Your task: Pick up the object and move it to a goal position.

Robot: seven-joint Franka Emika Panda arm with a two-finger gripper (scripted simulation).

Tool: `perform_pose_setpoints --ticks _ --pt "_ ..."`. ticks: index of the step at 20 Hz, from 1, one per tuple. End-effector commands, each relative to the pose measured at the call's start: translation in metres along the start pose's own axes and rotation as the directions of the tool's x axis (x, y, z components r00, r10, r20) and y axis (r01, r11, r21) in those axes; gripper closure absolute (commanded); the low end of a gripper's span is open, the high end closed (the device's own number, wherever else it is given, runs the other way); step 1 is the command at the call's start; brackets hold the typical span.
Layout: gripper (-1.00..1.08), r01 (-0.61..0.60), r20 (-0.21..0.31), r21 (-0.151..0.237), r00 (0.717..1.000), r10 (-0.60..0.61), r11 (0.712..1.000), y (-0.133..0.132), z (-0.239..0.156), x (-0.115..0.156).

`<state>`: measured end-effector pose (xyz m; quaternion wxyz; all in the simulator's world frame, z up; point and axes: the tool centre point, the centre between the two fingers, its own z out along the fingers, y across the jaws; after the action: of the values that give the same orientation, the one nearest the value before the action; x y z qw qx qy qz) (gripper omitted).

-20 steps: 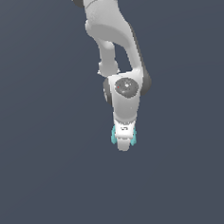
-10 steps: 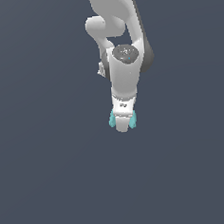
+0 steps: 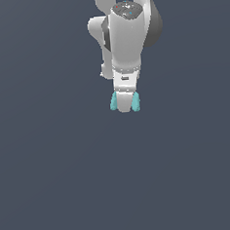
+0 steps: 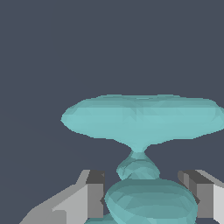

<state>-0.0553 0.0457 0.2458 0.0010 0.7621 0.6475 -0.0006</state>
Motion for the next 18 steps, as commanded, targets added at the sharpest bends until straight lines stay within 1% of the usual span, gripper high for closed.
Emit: perform_pose_setpoints --ticks 1,9,13,18 --pt "1.08 0.0 -0.001 0.001 1.0 0.0 1.0 -0.008 -0.017 -0.001" --pt "1.08 0.0 -0.003 0.001 1.0 0.0 1.0 -0.023 -0.054 -0.005" --pt "1.08 0.0 -0.003 0.001 1.0 0.0 1.0 -0.026 -0.06 -0.005" --pt "1.08 -0.001 -0.002 0.001 1.0 0.001 1.0 -0.024 -0.059 -0.006"
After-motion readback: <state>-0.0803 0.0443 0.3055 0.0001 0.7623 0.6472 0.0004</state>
